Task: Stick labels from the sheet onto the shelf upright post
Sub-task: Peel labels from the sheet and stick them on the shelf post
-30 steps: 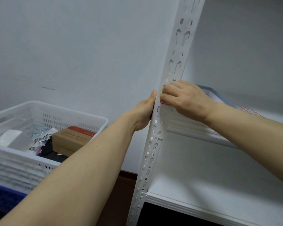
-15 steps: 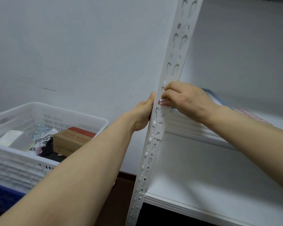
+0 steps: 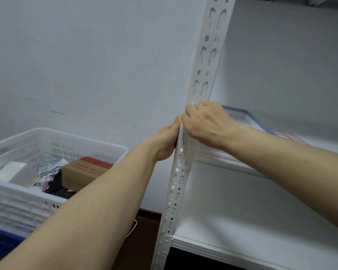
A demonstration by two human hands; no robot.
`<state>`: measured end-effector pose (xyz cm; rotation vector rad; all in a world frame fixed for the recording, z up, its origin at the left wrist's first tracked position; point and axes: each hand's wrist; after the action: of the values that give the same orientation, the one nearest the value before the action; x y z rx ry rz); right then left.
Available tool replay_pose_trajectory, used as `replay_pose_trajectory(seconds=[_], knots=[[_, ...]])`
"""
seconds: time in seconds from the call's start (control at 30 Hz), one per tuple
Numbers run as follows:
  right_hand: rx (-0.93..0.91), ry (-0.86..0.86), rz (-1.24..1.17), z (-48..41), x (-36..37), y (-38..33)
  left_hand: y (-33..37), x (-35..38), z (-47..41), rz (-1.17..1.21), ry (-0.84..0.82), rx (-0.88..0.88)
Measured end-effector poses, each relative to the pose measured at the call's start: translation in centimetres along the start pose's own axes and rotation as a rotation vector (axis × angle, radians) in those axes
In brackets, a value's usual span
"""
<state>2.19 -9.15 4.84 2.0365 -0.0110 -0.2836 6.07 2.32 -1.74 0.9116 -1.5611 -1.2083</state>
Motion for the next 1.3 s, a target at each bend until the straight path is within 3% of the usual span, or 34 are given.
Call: replay_pose_trajectory(seconds=[0.2, 0.33, 0.43, 0.5, 0.57, 0.63, 0.67, 0.77, 0.9, 1.0, 1.13, 1.3], knots=[[0.011, -0.106, -0.052, -0.1, -0.6, -0.1, 0.2, 0.1, 0.4, -0.032, 0.035, -0.013], [0.041, -0.086, -0.126, 0.7, -1.0, 0.1, 0.3, 0.2, 0.7, -0.044, 0.038, -0.034], [0.142, -0.171, -0.188, 1.2, -1.8, 0.3, 0.3, 0.2, 0.9, -0.022, 0.041, -0.038], [0.381, -0.262, -0.331, 1.8, -2.5, 1.1, 0.6, 0.7, 1.3, -0.021, 0.094, -0.048], [0.67, -0.388, -0.621, 2.6, -3.5, 2.7, 0.9, 1.7, 1.8, -0.138, 0.303, 0.037], [0.964, -0.373, -0.986, 3.3, -3.8, 4.1, 1.4, 2.6, 2.8, -0.278, 0.657, 0.328], [1.137, -0.334, -1.172, 3.6, -3.9, 4.8, 1.8, 3.3, 3.8, -0.28, 0.726, 0.528], [1.541, -0.275, -1.577, 4.6, -4.0, 6.2, 3.1, 6.2, 5.9, -0.272, 0.503, 0.861], [1.718, -0.31, -1.828, 5.7, -4.2, 7.3, 4.3, 9.5, 5.1, -0.407, 0.31, 0.747], [1.757, -0.265, -1.848, 6.5, -3.8, 8.2, 5.2, 11.6, 3.9, -0.453, 0.203, 0.636], [1.789, -0.122, -1.847, 7.5, -2.8, 9.7, 6.3, 13.9, 2.8, -0.475, 0.195, 0.517], [1.77, -0.062, -1.843, 8.7, -0.9, 10.8, 7.0, 15.1, -0.5, -0.421, 0.21, 0.342]])
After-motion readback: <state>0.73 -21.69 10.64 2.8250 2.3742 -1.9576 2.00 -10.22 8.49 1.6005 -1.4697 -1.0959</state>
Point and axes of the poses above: each hand's wrist, its own z-axis away from the middle knuckle, its own x-axis out of the palm, y = z × x, and after that the axes turned 3 degrees about z, right-handed
